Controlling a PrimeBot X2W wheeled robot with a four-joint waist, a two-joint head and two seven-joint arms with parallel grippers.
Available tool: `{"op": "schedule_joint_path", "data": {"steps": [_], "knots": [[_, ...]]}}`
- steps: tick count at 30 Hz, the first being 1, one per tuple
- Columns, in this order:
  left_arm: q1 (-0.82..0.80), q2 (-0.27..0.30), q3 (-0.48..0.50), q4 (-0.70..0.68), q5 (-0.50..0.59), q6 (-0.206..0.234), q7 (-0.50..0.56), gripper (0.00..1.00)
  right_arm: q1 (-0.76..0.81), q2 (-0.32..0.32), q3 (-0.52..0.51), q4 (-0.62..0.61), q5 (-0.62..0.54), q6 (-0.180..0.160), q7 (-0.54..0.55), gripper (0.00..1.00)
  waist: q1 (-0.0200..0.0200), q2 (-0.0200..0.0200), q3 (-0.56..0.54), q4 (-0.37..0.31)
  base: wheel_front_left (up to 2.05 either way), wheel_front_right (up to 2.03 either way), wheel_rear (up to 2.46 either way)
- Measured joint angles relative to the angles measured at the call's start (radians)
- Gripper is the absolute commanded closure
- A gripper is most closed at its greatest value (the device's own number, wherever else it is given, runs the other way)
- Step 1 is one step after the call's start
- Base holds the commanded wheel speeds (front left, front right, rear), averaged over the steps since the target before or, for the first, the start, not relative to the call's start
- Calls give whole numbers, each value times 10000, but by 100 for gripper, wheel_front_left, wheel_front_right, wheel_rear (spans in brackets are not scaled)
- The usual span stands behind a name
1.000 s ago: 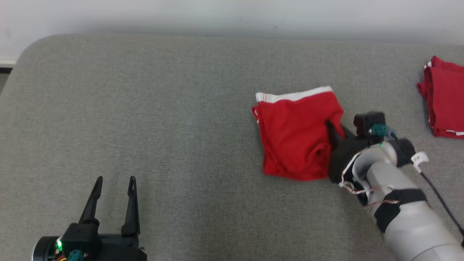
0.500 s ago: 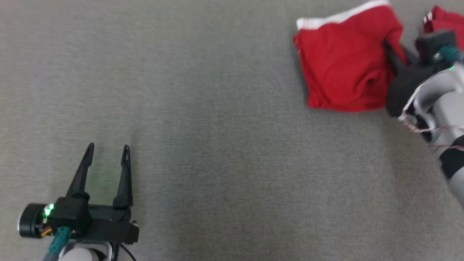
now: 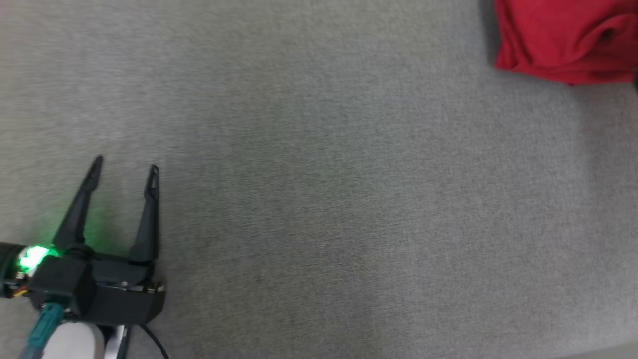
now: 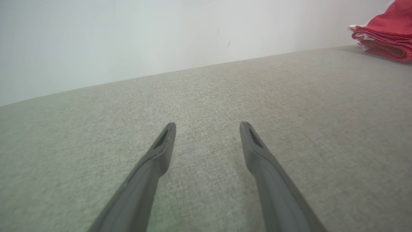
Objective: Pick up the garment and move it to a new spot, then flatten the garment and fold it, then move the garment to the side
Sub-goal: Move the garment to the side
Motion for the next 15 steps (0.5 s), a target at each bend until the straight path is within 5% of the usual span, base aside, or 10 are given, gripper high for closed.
{"op": "schedule_joint_path", "data": {"steps": [15], "knots": [[206, 224, 134, -2288, 217, 40, -42, 0, -570, -1799, -405, -537, -614, 0, 880, 100, -2, -2, 1462, -798, 0, 0, 0]]}}
